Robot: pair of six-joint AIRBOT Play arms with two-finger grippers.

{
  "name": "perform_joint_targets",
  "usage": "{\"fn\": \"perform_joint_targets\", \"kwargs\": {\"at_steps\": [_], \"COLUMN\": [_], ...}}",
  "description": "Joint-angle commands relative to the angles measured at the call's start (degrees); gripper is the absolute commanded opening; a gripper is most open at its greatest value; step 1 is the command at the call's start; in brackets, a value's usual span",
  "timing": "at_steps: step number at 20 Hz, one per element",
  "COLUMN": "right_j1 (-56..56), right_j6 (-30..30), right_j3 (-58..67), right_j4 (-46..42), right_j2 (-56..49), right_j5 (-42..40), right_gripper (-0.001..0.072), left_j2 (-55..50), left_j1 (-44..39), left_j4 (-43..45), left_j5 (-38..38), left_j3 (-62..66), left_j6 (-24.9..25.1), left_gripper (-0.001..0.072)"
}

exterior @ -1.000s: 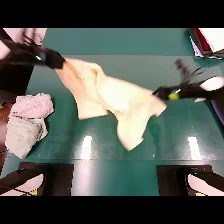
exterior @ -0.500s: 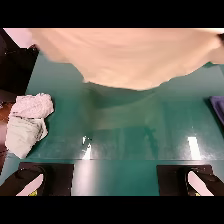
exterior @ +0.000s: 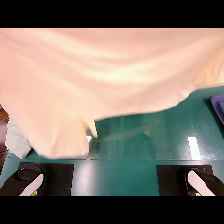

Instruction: Fold the shirts.

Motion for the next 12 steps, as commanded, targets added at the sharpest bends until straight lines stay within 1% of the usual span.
{"fn": "perform_joint_targets", "kwargs": {"at_steps": [1, 3, 5, 7, 10, 12], "right_j1": [4.44, 8.15, 11.19, 12.85, 13.2, 13.2], "right_j6": [2.99, 2.99, 3.13, 4.0, 3.98, 3.98], "right_j3": [0.87, -3.39, -8.22, -12.76, -17.22, -17.11], "right_j4": [0.0, -0.24, -5.03, -9.62, -10.21, -10.19], "right_j2": [-6.82, -11.91, -17.9, -23.26, -30.01, -33.94], "right_j5": [6.99, 6.64, 5.84, 3.23, -5.4, -10.27], "right_gripper": [0.0015, 0.0015, 0.0015, 0.0015, 0.0015, 0.0016], "left_j2": [-2.95, -7.13, -13.03, -20.52, -31.41, -36.72], "left_j1": [0.07, 0.07, 0.07, 0.07, 0.07, 0.07], "left_j4": [-0.46, -0.17, 2.03, 4.22, 6.1, 6.14], "left_j5": [-4.04, -4.04, -3.74, -0.92, 9.6, 18.05], "left_j3": [-6.34, -14.53, -22.08, -27.78, -30.16, -30.16], "left_j6": [-1.16, -1.11, -1.09, -1.07, -1.09, -1.36], "left_gripper": [0.0023, 0.0023, 0.0023, 0.0023, 0.0024, 0.0024]}}
